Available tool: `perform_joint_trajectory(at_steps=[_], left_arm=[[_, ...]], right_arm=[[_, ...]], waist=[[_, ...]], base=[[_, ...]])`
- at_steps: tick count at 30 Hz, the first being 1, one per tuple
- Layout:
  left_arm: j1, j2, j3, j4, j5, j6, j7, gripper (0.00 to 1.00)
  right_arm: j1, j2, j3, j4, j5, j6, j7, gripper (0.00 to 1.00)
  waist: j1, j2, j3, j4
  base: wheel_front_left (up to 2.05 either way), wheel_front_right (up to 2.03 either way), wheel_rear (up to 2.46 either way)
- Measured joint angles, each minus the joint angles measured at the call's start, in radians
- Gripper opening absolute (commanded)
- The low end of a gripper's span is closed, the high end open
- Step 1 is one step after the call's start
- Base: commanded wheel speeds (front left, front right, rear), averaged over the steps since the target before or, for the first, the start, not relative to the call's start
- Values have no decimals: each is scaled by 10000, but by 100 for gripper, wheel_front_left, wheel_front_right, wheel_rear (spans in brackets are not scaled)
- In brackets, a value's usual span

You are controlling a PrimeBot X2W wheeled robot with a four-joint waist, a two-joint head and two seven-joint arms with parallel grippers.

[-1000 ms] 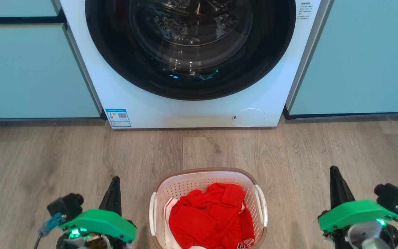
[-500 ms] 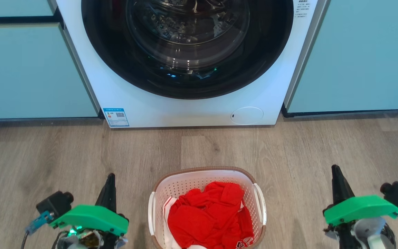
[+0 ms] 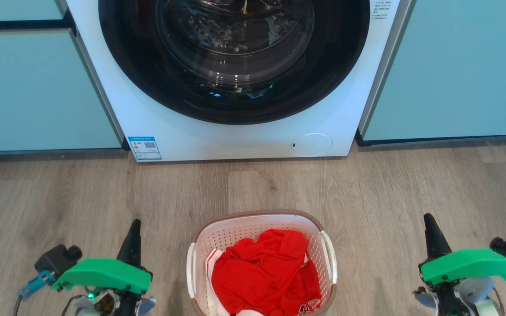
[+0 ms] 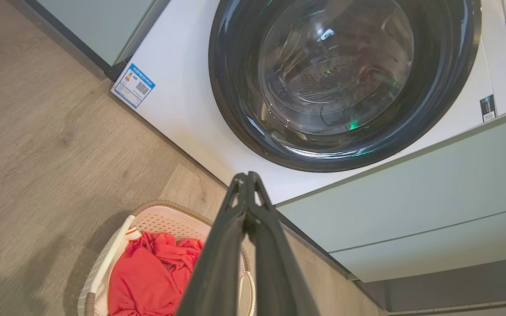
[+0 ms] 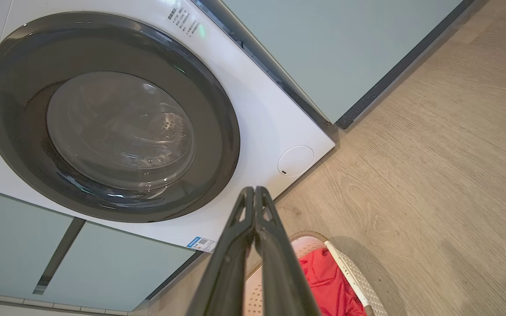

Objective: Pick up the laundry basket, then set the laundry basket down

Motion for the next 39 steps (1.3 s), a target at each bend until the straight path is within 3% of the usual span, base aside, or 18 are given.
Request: perform_joint_trajectory(at_steps=[39], left_arm=[[-362,0,1237,71,-4201,-593,1114,0]], right_arm=[[-426,-17,-635,416,4349,0,1129,0]], waist=[[0,0,171,-254]], base=[[0,0,0]])
